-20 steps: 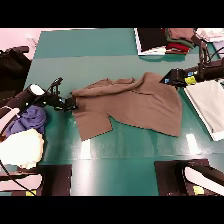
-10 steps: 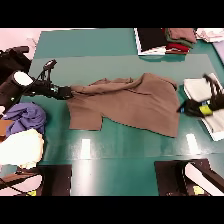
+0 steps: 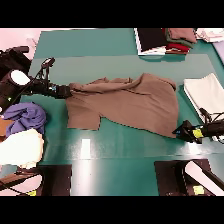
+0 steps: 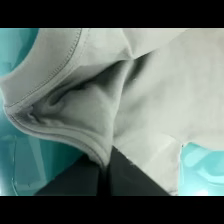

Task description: Fold the shirts.

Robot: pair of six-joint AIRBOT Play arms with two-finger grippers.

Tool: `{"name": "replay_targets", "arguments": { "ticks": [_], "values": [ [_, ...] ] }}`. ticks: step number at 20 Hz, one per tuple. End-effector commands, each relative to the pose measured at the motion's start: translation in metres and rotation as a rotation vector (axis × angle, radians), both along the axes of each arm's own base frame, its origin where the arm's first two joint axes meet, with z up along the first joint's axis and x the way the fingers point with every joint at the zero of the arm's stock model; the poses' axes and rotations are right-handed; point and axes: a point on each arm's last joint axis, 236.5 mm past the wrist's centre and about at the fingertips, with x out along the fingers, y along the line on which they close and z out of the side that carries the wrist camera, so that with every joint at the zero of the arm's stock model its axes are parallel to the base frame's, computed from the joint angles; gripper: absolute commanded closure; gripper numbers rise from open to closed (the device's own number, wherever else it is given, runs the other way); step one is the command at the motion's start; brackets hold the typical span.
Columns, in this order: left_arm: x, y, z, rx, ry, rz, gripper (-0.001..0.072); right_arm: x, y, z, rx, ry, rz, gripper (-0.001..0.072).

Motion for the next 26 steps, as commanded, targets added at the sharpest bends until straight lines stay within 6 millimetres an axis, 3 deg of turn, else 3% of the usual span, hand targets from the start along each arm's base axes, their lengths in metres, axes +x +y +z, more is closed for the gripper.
{"name": "replay_targets", "arguments": {
  "ticks": [1, 2, 3, 5, 6, 8, 9, 11, 12, 15, 18, 20, 21, 23, 25, 26],
  "values": [
    [0.0, -0.001, 0.001, -0.005, -0.002, 0.0, 0.0679, 0.017, 0.018, -0.005, 0.032, -0.037, 0.03, 0.0345],
    [0.0, -0.001, 0.001, -0.005, -0.002, 0.0, 0.0679, 0.019, 0.025, -0.006, 0.031, -0.033, 0.076, 0.0346],
    [0.0, -0.001, 0.001, -0.005, -0.001, 0.0, 0.0679, 0.022, 0.033, -0.008, 0.032, -0.028, 0.123, 0.0396],
    [-0.001, -0.001, 0.001, -0.005, 0.002, -0.003, 0.0679, 0.028, 0.047, -0.008, 0.026, -0.032, 0.212, 0.0549],
    [-0.002, -0.001, 0.001, -0.005, 0.004, -0.005, 0.0679, 0.032, 0.054, -0.006, 0.019, -0.042, 0.261, 0.0667],
    [-0.001, 0.0, 0.01, -0.001, -0.022, -0.004, 0.068, 0.045, 0.064, 0.007, -0.024, -0.1, 0.363, 0.0693],
    [0.0, 0.001, 0.024, 0.005, -0.061, -0.004, 0.068, 0.057, 0.067, 0.022, -0.048, -0.157, 0.398, 0.0693],
    [0.004, 0.004, 0.078, 0.007, -0.189, 0.004, 0.068, 0.091, 0.069, 0.075, -0.119, -0.341, 0.434, 0.0693],
    [0.004, 0.006, 0.118, 0.004, -0.285, 0.013, 0.068, 0.111, 0.067, 0.115, -0.171, -0.465, 0.437, 0.0693],
    [-0.019, 0.009, 0.269, -0.027, -0.638, 0.024, 0.068, 0.148, 0.056, 0.267, -0.367, -0.88, 0.405, 0.0693],
    [-0.091, 0.017, 0.425, -0.069, -1.028, 0.046, 0.068, 0.133, 0.055, 0.424, -0.54, -1.27, 0.337, 0.0693],
    [-0.152, 0.023, 0.502, -0.098, -1.241, 0.057, 0.068, 0.104, 0.056, 0.502, -0.64, -1.458, 0.3, 0.0693],
    [-0.181, 0.025, 0.53, -0.123, -1.317, 0.066, 0.068, 0.089, 0.052, 0.53, -0.693, -1.512, 0.272, 0.0693],
    [-0.228, 0.029, 0.569, -0.145, -1.439, 0.068, 0.068, 0.065, 0.038, 0.564, -0.788, -1.549, 0.204, 0.0693],
    [-0.252, 0.035, 0.589, -0.162, -1.497, 0.095, 0.0681, 0.053, 0.029, 0.575, -0.846, -1.531, 0.183, 0.0693],
    [-0.254, 0.042, 0.592, -0.154, -1.502, 0.123, 0.0681, 0.052, 0.025, 0.573, -0.863, -1.5, 0.194, 0.0694]
  ]
}}
